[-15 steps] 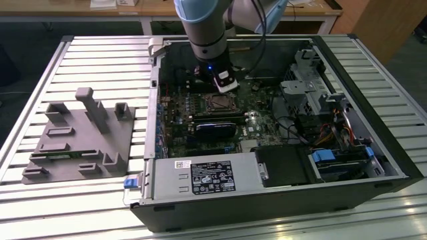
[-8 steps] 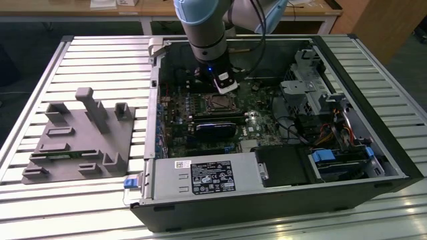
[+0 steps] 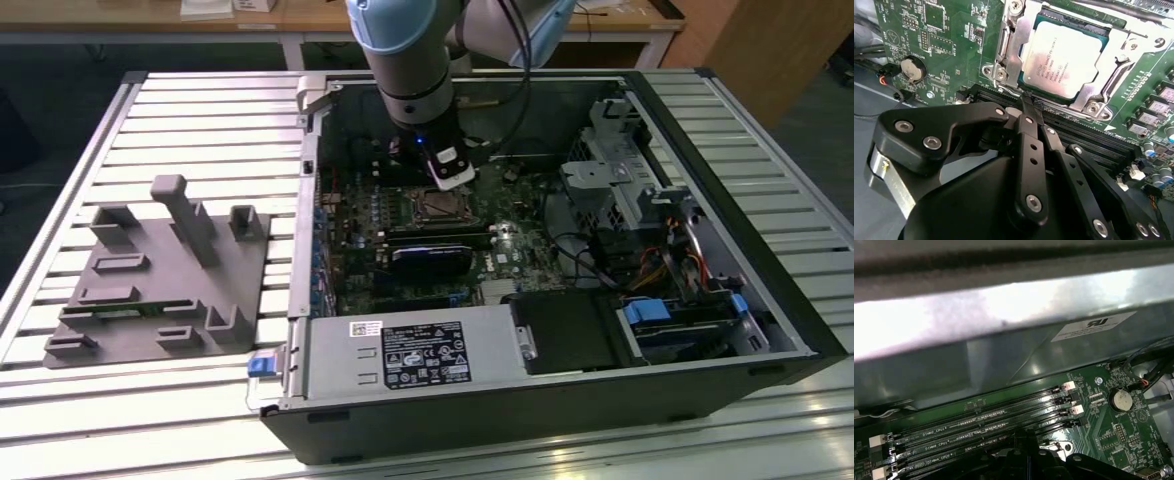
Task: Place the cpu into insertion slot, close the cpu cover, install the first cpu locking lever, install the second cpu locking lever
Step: 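Install the first cpu locking lever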
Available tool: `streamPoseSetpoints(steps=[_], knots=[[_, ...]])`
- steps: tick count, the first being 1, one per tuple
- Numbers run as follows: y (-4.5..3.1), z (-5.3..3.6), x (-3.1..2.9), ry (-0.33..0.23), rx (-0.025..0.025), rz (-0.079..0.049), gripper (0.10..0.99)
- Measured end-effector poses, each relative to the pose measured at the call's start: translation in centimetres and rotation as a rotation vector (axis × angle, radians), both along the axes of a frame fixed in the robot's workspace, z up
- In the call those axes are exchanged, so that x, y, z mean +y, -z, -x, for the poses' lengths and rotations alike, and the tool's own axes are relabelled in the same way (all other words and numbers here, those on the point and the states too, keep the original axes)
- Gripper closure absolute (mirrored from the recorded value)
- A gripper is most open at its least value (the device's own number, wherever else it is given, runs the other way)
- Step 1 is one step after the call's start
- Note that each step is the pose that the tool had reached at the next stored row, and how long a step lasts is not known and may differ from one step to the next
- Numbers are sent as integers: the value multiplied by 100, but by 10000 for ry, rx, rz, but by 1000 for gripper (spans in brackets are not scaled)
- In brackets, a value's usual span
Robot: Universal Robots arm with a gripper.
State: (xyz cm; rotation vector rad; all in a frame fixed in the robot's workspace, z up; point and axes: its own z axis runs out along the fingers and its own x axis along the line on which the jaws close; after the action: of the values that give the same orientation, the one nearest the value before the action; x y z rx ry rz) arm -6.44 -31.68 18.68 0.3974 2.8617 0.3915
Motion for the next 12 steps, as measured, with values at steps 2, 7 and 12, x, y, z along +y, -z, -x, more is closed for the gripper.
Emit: streamPoseSetpoints(steps=[2,7,12], knots=[[1,0,1,1,0,0,980],[-51,-1,1,1,-3,-4,980],[-137,-1,1,0,-3,-4,980]])
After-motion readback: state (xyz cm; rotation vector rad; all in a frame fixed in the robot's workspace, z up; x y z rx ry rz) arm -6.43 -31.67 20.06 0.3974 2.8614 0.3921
